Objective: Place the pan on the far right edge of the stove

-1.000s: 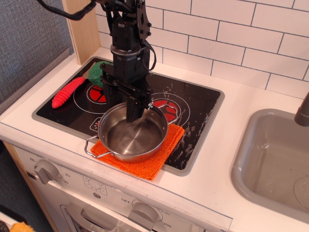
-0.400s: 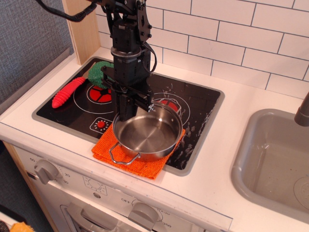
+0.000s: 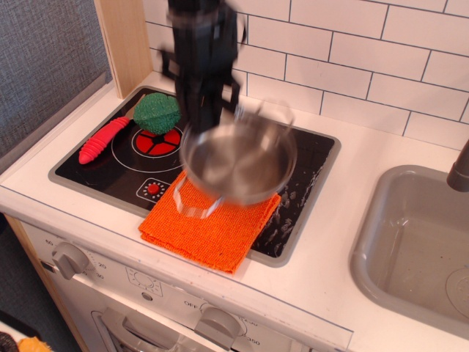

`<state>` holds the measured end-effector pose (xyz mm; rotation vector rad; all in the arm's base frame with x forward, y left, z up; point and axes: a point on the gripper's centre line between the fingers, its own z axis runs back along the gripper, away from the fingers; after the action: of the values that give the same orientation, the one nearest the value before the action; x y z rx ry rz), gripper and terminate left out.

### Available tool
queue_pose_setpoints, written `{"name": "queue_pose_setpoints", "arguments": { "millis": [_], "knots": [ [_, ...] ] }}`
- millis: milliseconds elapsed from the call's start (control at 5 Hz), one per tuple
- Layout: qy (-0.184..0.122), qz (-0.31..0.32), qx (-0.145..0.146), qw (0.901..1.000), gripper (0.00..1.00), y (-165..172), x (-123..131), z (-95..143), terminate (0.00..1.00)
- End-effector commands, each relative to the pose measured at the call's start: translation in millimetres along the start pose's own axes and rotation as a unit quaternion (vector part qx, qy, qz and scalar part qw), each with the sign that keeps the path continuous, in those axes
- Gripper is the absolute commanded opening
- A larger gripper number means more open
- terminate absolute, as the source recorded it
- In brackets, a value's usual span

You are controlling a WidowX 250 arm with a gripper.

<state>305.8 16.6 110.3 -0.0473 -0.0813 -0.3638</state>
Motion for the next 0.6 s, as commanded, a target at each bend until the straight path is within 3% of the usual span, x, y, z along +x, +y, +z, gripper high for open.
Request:
{"name": "queue_pose_setpoints", "arguments": {
  "millis": [0, 200, 400],
  "knots": [
    [-0.024, 0.023, 0.003, 0.9994, 0.00, 25.7, 44.5, 8.3, 0.00],
    [0.004, 0.043, -0.002, 0.9990, 0.00, 42.5, 48.1, -20.7, 0.00],
    [0.014, 0.044, -0.006, 0.9989, 0.00, 47.4, 61.7, -44.3, 0.00]
  ]
}}
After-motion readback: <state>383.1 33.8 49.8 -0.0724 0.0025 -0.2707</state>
